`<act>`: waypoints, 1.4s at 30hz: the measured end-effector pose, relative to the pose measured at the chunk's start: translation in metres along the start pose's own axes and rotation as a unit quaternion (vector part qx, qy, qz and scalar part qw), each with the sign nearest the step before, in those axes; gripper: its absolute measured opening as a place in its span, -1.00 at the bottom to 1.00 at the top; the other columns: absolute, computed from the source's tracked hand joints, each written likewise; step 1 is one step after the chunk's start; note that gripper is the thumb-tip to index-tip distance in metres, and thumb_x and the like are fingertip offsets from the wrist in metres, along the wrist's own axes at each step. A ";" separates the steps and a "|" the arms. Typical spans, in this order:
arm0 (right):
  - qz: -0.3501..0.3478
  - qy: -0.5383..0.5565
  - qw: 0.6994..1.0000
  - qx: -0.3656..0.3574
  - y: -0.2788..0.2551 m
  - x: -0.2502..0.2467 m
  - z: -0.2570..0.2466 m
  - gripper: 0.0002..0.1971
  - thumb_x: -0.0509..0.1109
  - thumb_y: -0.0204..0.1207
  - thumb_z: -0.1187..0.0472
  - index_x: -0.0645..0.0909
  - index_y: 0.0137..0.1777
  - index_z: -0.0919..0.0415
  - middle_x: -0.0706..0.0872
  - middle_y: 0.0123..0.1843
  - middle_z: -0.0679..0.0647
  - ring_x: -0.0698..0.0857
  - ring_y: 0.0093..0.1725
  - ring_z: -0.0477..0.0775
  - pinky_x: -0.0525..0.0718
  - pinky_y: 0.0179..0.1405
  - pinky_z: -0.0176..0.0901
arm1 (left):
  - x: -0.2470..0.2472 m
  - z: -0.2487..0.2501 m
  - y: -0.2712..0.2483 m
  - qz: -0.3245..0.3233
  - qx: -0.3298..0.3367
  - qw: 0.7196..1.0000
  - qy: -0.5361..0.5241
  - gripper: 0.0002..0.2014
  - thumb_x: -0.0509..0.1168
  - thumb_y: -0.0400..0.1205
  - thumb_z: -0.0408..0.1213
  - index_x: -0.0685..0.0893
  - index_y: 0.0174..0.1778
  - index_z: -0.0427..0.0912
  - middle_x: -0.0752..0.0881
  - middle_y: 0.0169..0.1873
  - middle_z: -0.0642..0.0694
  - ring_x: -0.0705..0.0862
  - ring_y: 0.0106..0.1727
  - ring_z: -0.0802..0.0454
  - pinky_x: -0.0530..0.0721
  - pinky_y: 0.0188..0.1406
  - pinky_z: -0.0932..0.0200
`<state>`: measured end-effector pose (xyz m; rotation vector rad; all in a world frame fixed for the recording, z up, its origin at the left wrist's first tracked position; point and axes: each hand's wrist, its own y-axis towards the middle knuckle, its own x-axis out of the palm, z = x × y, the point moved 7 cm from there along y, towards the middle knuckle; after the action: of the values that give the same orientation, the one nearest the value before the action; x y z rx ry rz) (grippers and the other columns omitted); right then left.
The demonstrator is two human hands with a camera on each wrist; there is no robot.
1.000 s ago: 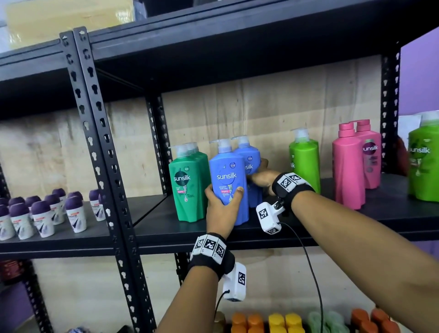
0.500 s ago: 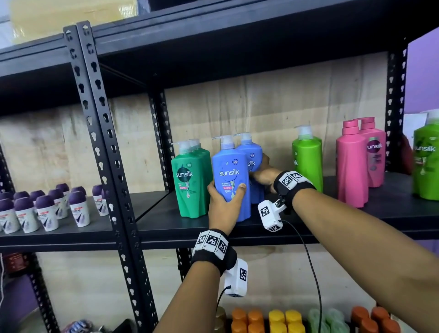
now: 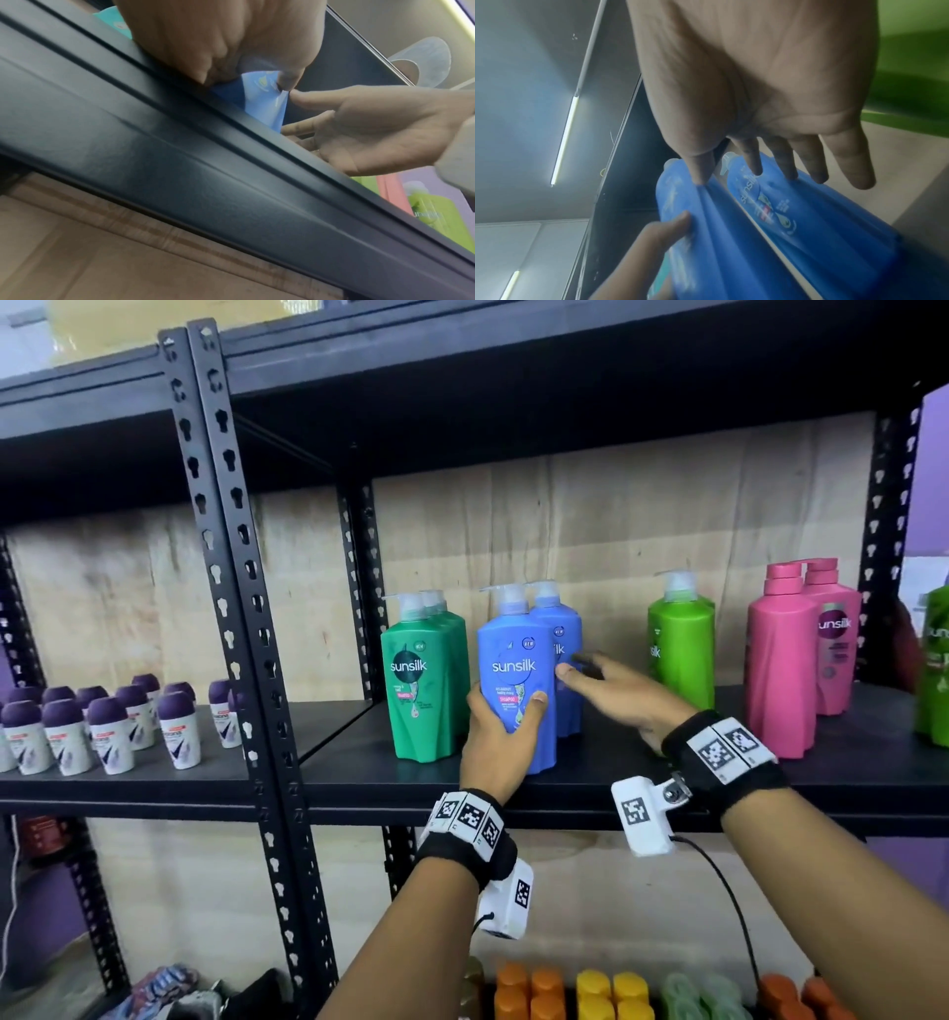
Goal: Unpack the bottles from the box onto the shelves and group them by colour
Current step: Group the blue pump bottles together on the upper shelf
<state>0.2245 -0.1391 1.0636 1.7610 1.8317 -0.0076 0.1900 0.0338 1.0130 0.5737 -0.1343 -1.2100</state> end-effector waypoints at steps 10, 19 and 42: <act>0.053 0.029 0.998 -0.019 -0.032 0.013 0.042 -0.58 0.48 0.63 -0.04 0.64 0.41 0.13 0.75 0.33 -0.07 0.69 0.32 -0.13 0.54 0.30 -0.31 | 0.012 0.000 -0.004 -0.092 -0.018 0.991 0.092 -0.32 0.02 0.53 0.20 0.21 0.64 0.20 0.55 0.52 -0.01 0.58 0.44 -0.18 0.49 0.42 -0.11; 0.035 -0.148 0.988 -0.023 -0.037 0.016 0.041 -0.54 0.45 0.63 -0.08 0.59 0.48 0.04 0.78 0.34 -0.06 0.73 0.32 -0.02 0.61 0.30 -0.16 | 0.012 -0.011 0.007 -0.086 0.012 0.984 0.156 -0.43 0.21 0.69 0.08 0.31 0.65 0.22 0.65 0.37 -0.11 0.63 0.37 -0.18 0.55 0.42 -0.10; 0.050 -0.303 0.952 0.000 -0.043 0.021 0.044 -0.51 0.30 0.70 -0.13 0.45 0.50 0.15 0.76 0.34 0.14 0.69 0.34 0.30 0.68 0.21 0.15 | 0.017 -0.012 0.007 -0.086 0.040 0.966 0.242 -0.48 0.14 0.76 0.17 0.49 0.55 -0.06 0.74 0.30 -0.19 0.67 0.33 -0.27 0.57 0.24 -0.01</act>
<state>0.2042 -0.1422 1.0019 1.6114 1.2941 -0.4576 0.2065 0.0242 1.0029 0.9511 0.2883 -1.2012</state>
